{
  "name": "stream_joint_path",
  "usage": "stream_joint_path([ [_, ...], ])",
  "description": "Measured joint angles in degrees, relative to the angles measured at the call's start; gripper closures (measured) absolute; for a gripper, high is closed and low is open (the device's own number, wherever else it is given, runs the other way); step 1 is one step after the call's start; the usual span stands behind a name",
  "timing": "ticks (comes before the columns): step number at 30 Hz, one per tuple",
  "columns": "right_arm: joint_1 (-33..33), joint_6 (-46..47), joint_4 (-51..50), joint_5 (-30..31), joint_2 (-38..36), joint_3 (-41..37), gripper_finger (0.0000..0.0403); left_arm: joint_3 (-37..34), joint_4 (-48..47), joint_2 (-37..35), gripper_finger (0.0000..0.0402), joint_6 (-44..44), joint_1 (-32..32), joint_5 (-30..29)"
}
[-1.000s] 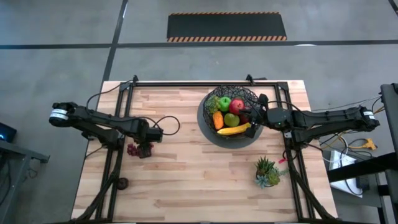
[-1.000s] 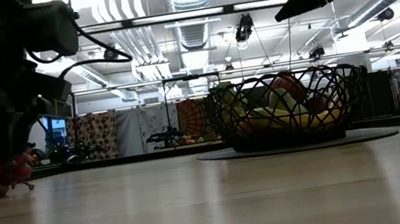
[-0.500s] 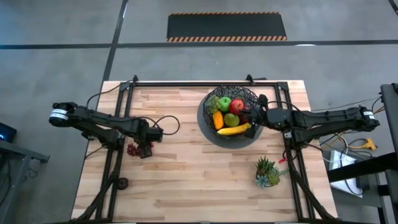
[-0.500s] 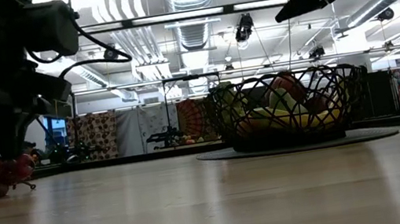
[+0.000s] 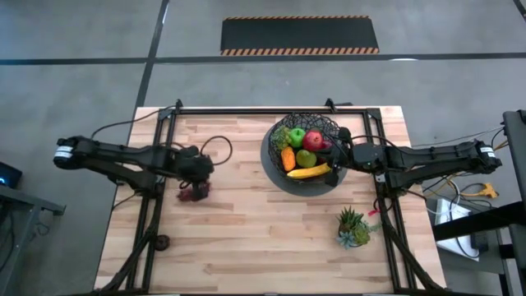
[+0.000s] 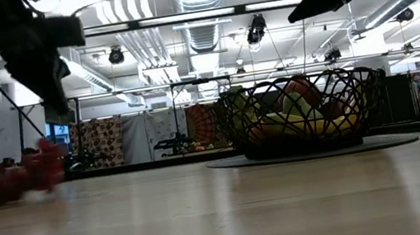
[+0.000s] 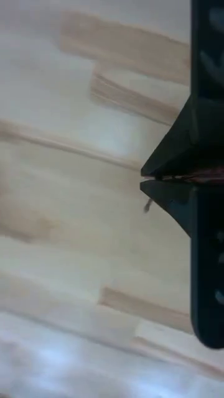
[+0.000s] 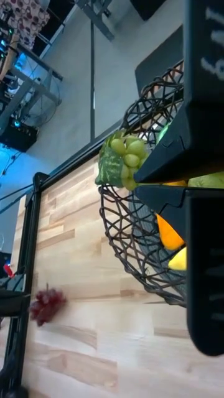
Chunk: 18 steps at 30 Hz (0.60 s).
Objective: Build produce basket
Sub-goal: Put the red grapes into the wire basket
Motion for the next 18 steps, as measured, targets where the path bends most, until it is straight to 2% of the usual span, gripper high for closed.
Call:
stream_joint_path([
  [5,0.0,0.0,-0.01,0.0,0.0,0.0,0.0394,-0.18,6.3,-3.71,0.0401,2.91,-0.02,-0.75],
  [11,0.0,0.0,-0.01,0.0,-0.02,0.0,0.0394,-0.2,15.18,-6.6,0.0401,7.59,-0.07,-7.38],
  [18,0.0,0.0,-0.03,0.0,-0.02,0.0,0.0394,-0.27,31.25,-9.81,0.0402,14.95,-0.04,-10.68],
])
